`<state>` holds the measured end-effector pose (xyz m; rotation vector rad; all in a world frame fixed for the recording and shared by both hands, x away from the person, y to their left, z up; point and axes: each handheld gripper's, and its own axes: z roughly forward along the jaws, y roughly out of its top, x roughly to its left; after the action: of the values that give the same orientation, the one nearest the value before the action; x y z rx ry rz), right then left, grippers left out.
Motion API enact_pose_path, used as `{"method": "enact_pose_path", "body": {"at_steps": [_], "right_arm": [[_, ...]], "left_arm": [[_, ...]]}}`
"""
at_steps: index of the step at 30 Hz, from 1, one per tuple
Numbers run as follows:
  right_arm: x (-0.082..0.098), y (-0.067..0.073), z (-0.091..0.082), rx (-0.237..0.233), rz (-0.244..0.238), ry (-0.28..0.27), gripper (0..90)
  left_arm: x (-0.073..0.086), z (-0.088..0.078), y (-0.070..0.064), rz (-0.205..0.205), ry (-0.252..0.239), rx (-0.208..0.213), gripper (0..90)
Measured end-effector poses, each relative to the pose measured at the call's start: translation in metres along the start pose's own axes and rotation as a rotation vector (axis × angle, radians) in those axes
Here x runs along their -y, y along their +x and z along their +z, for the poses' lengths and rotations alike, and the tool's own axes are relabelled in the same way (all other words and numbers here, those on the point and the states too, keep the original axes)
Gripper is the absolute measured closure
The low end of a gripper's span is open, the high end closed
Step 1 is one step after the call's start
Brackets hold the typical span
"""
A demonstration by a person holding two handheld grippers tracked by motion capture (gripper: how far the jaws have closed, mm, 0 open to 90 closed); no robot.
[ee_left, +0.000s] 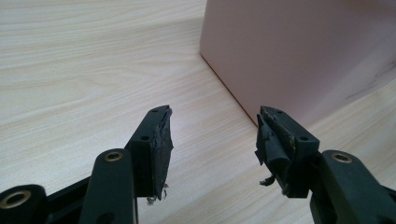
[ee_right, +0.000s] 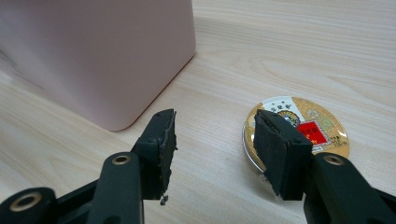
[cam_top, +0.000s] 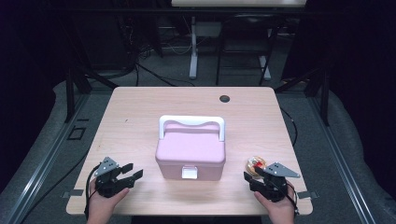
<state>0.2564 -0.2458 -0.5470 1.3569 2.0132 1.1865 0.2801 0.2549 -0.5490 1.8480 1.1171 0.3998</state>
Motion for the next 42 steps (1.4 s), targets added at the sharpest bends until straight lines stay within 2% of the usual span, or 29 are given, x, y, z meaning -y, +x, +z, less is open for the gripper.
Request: {"method": "enact_pose_path", "body": {"at_steps": [5,8,16,18,23,26,30,32,33,35,37,40,42], "right_arm": [[0.000,-0.003,0.003,0.014,0.004,-0.009,48.0],[-0.001,-0.003,0.004,0.011,0.008,-0.010,47.8],[-0.002,-0.003,0.006,0.017,0.015,-0.003,47.8],[-0.002,-0.002,0.006,0.016,0.013,-0.003,47.7],[-0.003,-0.001,0.005,0.019,0.019,-0.013,47.8],[-0.004,0.000,0.005,0.031,0.018,-0.003,47.8],[-0.005,0.002,-0.001,0.058,0.023,-0.011,46.7],[-0.011,0.001,-0.006,0.072,0.030,-0.019,46.4],[-0.019,0.000,-0.011,0.077,0.045,-0.033,46.5],[-0.023,-0.001,-0.012,0.080,0.044,-0.033,46.6],[-0.029,-0.003,-0.011,0.082,0.047,-0.034,46.6],[-0.034,-0.006,-0.008,0.079,0.058,-0.023,46.6],[-0.037,-0.007,-0.005,0.083,0.054,-0.023,48.4]], "left_arm": [[0.000,0.001,0.004,-0.025,-0.004,-0.007,47.2],[0.001,0.002,0.007,-0.048,-0.007,0.012,47.4],[0.003,-0.005,0.006,-0.048,-0.017,-0.004,47.9],[0.003,-0.004,0.005,-0.056,-0.018,-0.037,47.7],[0.002,-0.005,0.003,-0.068,-0.015,-0.057,49.4],[0.001,-0.006,0.001,-0.060,-0.015,-0.058,50.9],[-0.004,-0.007,-0.002,-0.063,-0.027,-0.042,51.2],[-0.008,-0.007,-0.005,-0.055,-0.021,-0.047,50.2],[-0.010,-0.006,-0.006,-0.056,-0.025,-0.052,48.0],[-0.014,-0.005,-0.007,-0.066,-0.022,-0.057,47.2],[-0.017,-0.003,-0.008,-0.066,-0.011,-0.045,46.5],[-0.024,0.000,-0.009,-0.047,-0.012,-0.044,46.5],[-0.030,0.003,-0.008,-0.045,-0.012,-0.027,47.3]]}}
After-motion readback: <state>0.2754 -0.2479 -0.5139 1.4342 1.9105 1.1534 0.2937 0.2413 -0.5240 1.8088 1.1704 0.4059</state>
